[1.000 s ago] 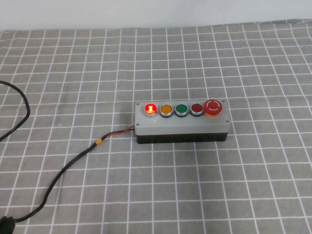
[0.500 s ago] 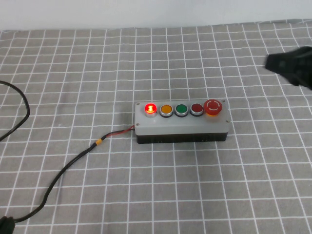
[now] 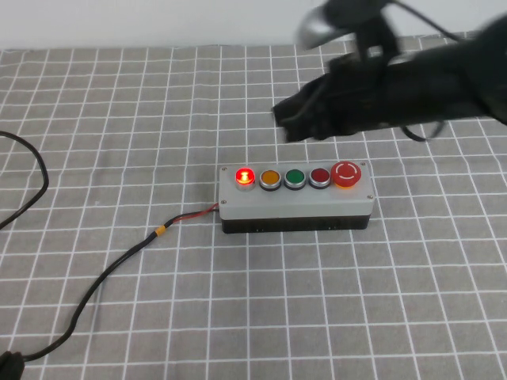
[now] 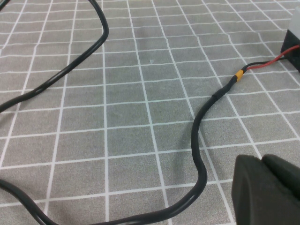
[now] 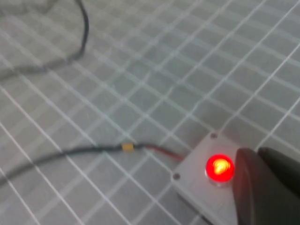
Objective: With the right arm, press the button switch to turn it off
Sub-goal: Press the button to turn off
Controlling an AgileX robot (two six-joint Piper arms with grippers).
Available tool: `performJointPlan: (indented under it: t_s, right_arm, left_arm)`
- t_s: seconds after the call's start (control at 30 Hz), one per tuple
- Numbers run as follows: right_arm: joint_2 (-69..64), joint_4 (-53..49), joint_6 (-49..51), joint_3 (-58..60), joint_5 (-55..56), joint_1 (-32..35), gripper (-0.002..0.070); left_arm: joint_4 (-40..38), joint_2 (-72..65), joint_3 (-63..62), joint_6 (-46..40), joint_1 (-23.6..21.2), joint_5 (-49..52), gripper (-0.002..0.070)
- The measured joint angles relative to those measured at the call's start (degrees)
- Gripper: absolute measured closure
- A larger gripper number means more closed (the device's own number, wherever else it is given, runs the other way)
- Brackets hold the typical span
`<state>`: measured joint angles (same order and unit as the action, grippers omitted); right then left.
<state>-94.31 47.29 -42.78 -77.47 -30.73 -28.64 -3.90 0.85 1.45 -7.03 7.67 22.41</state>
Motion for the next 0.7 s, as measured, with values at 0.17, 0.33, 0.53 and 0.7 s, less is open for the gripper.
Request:
performJointPlan:
  t_s: [0.17, 0.33, 0.53, 0.7]
  right_arm:
    - [-6.11, -23.3, 19.44, -10.3, -6.2, -4.24, 0.0692]
    - [-11.94, -37.22, 28.71, -19.81, -17.52, -6.19, 0.0692]
    - [-17.3, -40.97, 30.06, -27.39, -22.4, -8.93, 0.0692]
    - [-22.57, -43.44, 30.65, -32.16, -23.57, -11.31, 0.0692]
  left_arm:
    - [0.0, 0.0, 0.0, 0.0, 0.0, 0.0, 0.0678]
    - [0.0, 0.0, 0.0, 0.0, 0.0, 0.0, 0.0678]
    - [0.0, 0.0, 0.0, 0.0, 0.0, 0.0, 0.0678]
    - [0.0, 0.0, 0.0, 0.0, 0.0, 0.0, 0.0678]
